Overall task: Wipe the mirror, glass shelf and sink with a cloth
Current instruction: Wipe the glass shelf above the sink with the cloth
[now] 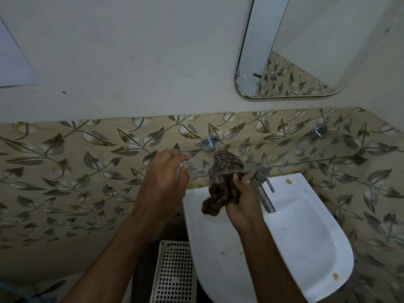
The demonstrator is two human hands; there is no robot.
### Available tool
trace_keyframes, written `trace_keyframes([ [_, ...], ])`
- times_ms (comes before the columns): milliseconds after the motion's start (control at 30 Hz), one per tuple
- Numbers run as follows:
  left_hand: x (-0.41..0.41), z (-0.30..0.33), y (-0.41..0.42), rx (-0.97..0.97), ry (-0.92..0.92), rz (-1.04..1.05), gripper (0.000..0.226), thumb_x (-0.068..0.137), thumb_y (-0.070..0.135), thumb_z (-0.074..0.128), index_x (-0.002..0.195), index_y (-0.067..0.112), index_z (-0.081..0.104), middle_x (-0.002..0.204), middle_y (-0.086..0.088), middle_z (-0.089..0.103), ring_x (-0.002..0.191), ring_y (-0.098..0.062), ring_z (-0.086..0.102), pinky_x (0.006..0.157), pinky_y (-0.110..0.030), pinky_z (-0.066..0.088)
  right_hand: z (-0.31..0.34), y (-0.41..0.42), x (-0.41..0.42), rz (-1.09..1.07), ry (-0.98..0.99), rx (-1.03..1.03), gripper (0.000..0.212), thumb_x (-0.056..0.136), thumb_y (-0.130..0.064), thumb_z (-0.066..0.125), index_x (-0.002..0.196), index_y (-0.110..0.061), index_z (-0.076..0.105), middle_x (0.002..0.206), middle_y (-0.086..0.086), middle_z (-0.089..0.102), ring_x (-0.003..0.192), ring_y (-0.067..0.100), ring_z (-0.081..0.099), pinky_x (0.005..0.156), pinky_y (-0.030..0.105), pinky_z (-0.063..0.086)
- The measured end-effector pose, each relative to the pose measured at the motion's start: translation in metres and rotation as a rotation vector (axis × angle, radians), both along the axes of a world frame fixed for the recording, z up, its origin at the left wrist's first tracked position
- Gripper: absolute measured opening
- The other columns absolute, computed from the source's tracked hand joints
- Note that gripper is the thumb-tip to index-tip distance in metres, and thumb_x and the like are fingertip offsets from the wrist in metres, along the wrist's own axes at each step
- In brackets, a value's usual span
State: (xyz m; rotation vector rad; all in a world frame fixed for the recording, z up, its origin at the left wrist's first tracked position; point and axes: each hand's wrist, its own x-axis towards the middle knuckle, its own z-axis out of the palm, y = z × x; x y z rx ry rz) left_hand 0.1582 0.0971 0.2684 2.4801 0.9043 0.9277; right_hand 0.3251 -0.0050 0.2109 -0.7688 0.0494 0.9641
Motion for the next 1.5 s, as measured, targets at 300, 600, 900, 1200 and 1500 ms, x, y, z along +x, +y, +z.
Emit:
trace_keyframes([
  [300, -0.015, 0.002, 0.004, -0.06, -0.002, 0.102, 0.034, 0.095, 0.022, 0.046, 0.119, 0.012, 0.068, 0.112, -0.001, 0.061, 0.11, -0.018, 0.052, 0.096, -0.027, 0.039, 0.004, 0.031, -0.1, 0.398, 0.273, 0.151, 0.036, 0.095, -0.015, 0.054, 0.126, -0.001, 0.065, 0.13, 0.023, 0.062, 0.115, 0.036, 0.063, 0.102, 0.046, 0.05],
  [600, -0.034, 0.008, 0.009, -0.019, -0.043, 0.134, 0.035, 0.093, 0.02, 0.048, 0.118, 0.009, 0.069, 0.113, -0.005, 0.063, 0.11, -0.013, 0.048, 0.094, -0.013, 0.029, 0.012, 0.012, -0.024, 0.08, 0.144, 0.073, 0.037, 0.1, -0.009, 0.044, 0.136, -0.004, 0.05, 0.122, 0.022, 0.062, 0.082, 0.029, 0.073, 0.058, 0.033, 0.061],
  [900, -0.02, 0.006, 0.008, -0.042, -0.012, 0.079, 0.032, 0.096, 0.018, 0.049, 0.121, 0.01, 0.067, 0.115, -0.003, 0.061, 0.112, -0.018, 0.052, 0.095, -0.02, 0.034, 0.002, 0.016, -0.088, 0.445, -0.103, 0.114, 0.038, 0.101, -0.002, 0.043, 0.138, 0.005, 0.051, 0.13, 0.024, 0.062, 0.111, 0.032, 0.066, 0.089, 0.039, 0.057],
  [1200, 0.004, -0.009, -0.004, 0.007, 0.05, -0.094, 0.03, 0.096, 0.018, 0.048, 0.117, 0.009, 0.068, 0.112, -0.006, 0.065, 0.108, -0.022, 0.058, 0.095, -0.029, 0.044, 0.001, -0.014, -0.004, 0.307, -0.145, -0.26, 0.022, 0.089, -0.003, 0.057, 0.104, 0.012, 0.065, 0.086, 0.021, 0.065, 0.067, 0.031, 0.063, 0.058, 0.034, 0.052],
  [1500, 0.018, -0.003, -0.009, 0.035, 0.022, -0.106, 0.032, 0.093, 0.017, 0.05, 0.117, 0.008, 0.07, 0.114, -0.008, 0.068, 0.11, -0.014, 0.05, 0.099, -0.013, 0.027, -0.009, -0.023, 0.022, 0.023, 0.132, 0.095, 0.055, 0.058, -0.009, 0.093, 0.106, 0.005, 0.072, 0.095, 0.023, 0.072, 0.073, 0.031, 0.073, 0.063, 0.039, 0.062],
])
